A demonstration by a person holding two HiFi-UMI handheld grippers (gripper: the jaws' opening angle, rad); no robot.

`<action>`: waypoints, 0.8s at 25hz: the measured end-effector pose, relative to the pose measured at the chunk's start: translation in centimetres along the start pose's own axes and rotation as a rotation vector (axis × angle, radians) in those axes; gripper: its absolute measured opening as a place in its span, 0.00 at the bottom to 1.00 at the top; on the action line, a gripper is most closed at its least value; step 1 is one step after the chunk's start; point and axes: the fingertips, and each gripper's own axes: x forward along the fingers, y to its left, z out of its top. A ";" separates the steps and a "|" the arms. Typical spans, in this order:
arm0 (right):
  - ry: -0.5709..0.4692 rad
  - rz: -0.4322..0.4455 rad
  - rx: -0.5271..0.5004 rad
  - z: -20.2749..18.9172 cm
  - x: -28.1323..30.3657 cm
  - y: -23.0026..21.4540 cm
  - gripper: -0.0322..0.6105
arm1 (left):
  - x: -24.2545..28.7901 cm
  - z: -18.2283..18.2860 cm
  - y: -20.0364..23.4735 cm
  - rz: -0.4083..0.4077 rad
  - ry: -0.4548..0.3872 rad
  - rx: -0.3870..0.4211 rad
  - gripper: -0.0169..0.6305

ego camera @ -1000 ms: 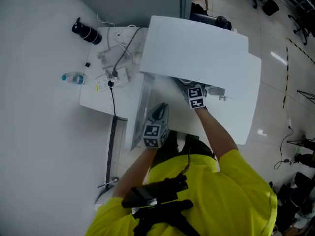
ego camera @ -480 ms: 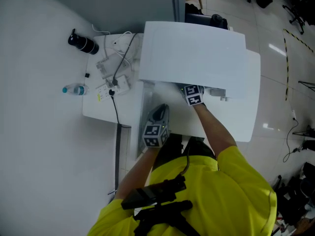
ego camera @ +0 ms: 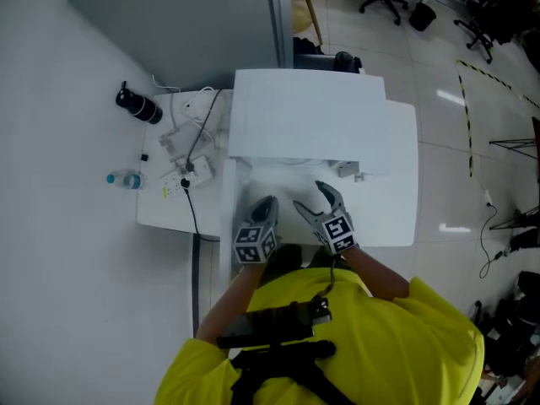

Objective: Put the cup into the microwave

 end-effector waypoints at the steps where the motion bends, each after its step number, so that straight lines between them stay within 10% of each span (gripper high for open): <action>1: -0.028 -0.012 0.016 1.0 -2.4 0.2 0.56 | -0.6 0.5 -0.7 -0.016 -0.012 -0.006 0.07; 7: -0.191 -0.175 0.119 7.9 -14.2 -2.8 0.12 | -4.9 4.8 -5.6 -0.104 -0.110 0.019 0.07; 20: -0.292 -0.236 0.206 10.5 -21.2 -4.0 0.05 | -7.3 8.6 -13.4 -0.204 -0.219 0.065 0.07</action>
